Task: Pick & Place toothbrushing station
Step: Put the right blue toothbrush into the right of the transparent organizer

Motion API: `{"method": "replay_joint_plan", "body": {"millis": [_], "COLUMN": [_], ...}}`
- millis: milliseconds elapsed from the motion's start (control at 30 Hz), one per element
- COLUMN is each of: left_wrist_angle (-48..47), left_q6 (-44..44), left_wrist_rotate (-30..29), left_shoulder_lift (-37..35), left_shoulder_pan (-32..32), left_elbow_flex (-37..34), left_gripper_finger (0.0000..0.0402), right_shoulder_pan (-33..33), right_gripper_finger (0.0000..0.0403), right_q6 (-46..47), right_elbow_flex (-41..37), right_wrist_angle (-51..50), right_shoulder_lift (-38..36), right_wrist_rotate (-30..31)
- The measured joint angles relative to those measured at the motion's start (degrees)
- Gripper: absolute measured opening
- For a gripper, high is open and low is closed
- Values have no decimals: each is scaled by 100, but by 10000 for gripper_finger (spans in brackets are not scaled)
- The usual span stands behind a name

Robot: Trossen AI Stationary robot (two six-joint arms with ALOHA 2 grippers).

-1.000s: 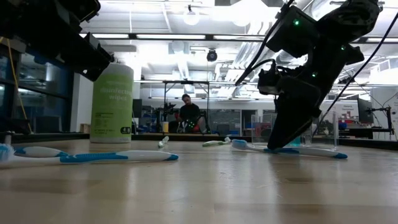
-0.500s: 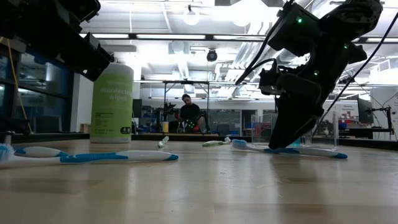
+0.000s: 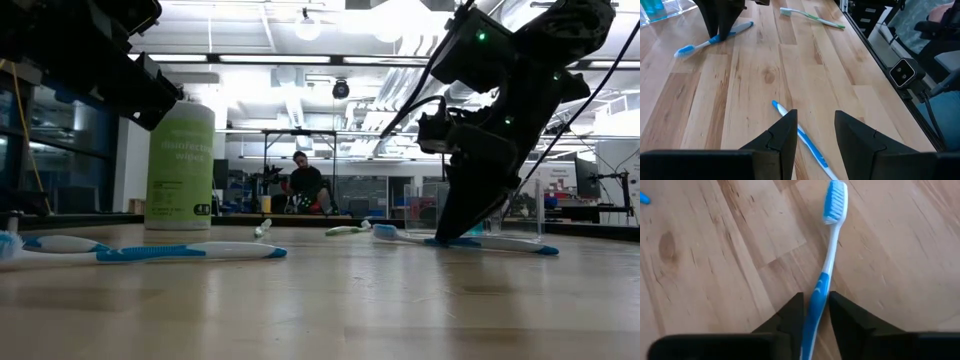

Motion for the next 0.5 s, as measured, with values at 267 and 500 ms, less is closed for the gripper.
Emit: {"method": "replay_joint_plan", "body": {"millis": [267, 500], "left_wrist_angle": [-1, 1], "left_q6": [0, 0], "left_wrist_rotate": [1, 1], "left_shoulder_lift": [0, 0], "left_shoulder_pan": [0, 0], "left_elbow_flex": [0, 0], "left_gripper_finger": [127, 127], "right_shoulder_pan": [5, 182], "right_gripper_finger": [37, 47], "right_q6": [-13, -26], "right_elbow_flex": [0, -2], "right_wrist_angle": [90, 122], "right_shoulder_lift": [0, 2], "right_wrist_rotate": [-325, -386]}}
